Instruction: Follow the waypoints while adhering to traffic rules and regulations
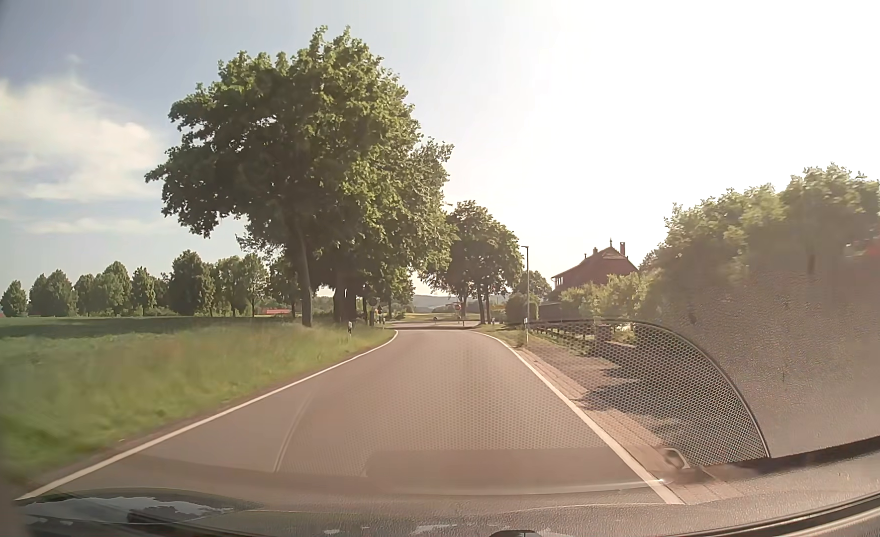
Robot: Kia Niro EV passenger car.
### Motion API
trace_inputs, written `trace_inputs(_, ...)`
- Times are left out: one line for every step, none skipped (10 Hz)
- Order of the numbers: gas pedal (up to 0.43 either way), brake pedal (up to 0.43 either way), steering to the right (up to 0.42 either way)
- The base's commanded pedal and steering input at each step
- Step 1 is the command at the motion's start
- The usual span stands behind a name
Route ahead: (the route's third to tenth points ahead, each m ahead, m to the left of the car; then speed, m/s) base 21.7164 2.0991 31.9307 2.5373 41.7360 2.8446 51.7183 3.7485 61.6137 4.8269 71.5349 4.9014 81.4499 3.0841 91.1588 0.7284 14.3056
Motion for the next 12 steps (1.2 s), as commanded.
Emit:
trace_inputs(0.130,0.000,-0.003)
trace_inputs(0.130,0.000,-0.004)
trace_inputs(0.130,0.000,-0.006)
trace_inputs(0.130,0.000,-0.006)
trace_inputs(0.130,0.000,-0.007)
trace_inputs(0.130,0.000,-0.007)
trace_inputs(0.130,0.000,-0.007)
trace_inputs(0.130,0.000,-0.008)
trace_inputs(0.118,0.000,-0.008)
trace_inputs(0.110,0.000,-0.009)
trace_inputs(0.110,0.000,-0.011)
trace_inputs(0.110,0.000,-0.012)
